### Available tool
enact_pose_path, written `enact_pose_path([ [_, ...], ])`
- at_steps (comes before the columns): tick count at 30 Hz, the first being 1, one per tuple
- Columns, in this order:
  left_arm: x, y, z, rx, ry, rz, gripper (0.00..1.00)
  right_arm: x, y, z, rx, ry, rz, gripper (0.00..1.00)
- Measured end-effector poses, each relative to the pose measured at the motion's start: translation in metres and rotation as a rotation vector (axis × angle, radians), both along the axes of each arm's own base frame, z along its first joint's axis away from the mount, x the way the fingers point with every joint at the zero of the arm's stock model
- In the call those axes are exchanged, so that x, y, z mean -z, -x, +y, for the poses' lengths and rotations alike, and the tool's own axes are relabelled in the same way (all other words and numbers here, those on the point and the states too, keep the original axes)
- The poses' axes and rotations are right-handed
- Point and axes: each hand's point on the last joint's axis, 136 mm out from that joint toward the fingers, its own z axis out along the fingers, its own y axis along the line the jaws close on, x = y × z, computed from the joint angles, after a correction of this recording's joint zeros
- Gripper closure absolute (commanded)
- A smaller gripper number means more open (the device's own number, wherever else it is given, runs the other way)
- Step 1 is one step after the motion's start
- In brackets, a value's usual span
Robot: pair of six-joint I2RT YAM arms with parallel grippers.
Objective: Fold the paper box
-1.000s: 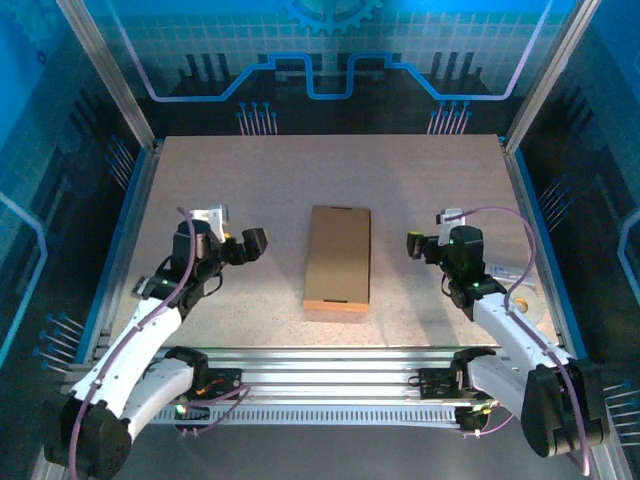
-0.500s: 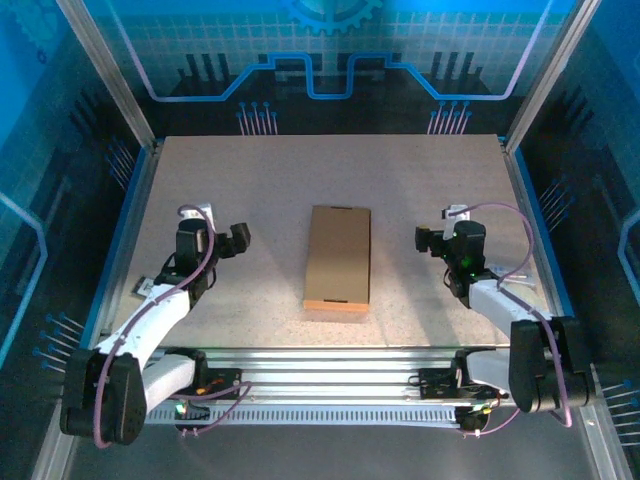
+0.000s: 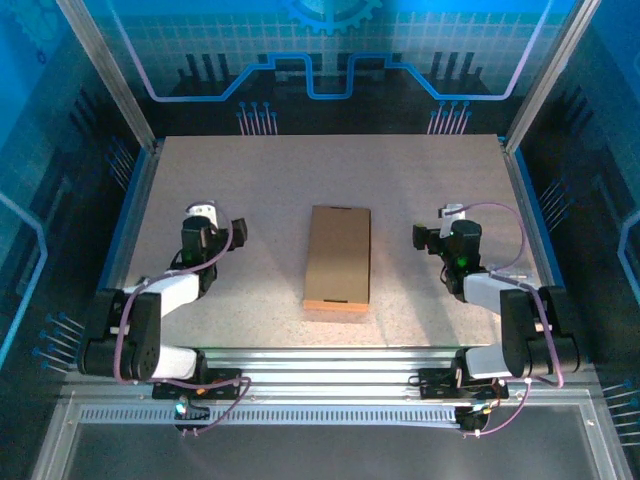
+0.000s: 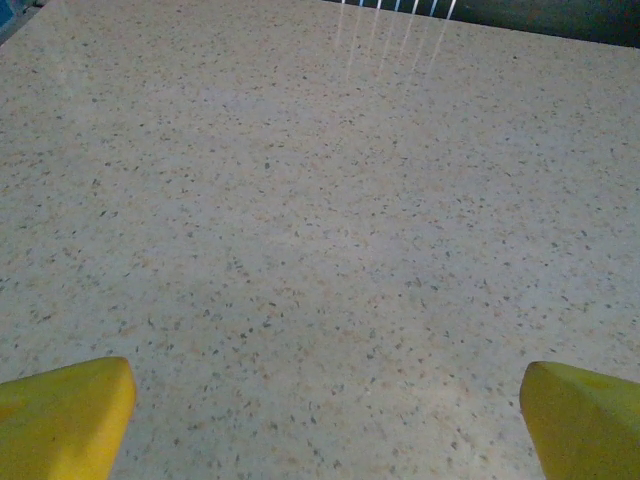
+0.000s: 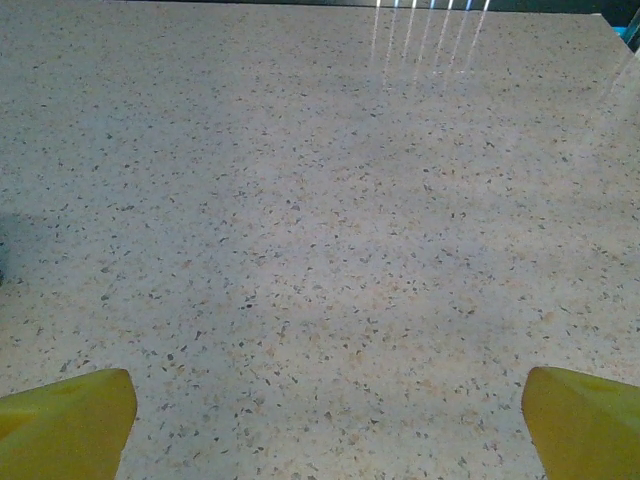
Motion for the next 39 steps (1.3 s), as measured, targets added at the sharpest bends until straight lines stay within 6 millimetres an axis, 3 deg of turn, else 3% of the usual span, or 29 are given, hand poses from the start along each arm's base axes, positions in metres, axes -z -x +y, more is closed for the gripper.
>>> enact_pose_path([
  [7, 0.012, -0.011, -0.001, 0.036, -0.019, -0.019, 0.01, 0.012, -0.009, 0.004, -0.027, 0.004, 0.009, 0.0],
  [14, 0.003, -0.015, -0.01, 0.087, -0.011, -0.07, 0.01, 0.002, -0.015, 0.012, -0.066, 0.021, -0.068, 0.0],
  [21, 0.016, -0.009, -0.015, 0.124, -0.011, -0.066, 0.01, 0.01, -0.011, 0.019, -0.091, 0.037, -0.069, 0.0],
  [29, 0.006, -0.012, -0.02, 0.152, -0.008, -0.107, 0.01, 0.006, -0.012, 0.019, -0.091, 0.036, -0.084, 0.0],
  [35, 0.005, -0.012, -0.021, 0.159, -0.01, -0.115, 0.01, 0.011, 0.0, 0.033, -0.193, 0.013, -0.106, 0.0],
  [39, 0.006, -0.012, -0.021, 0.162, -0.017, -0.113, 0.01, 0.008, -0.005, 0.036, -0.208, 0.006, -0.097, 0.0],
])
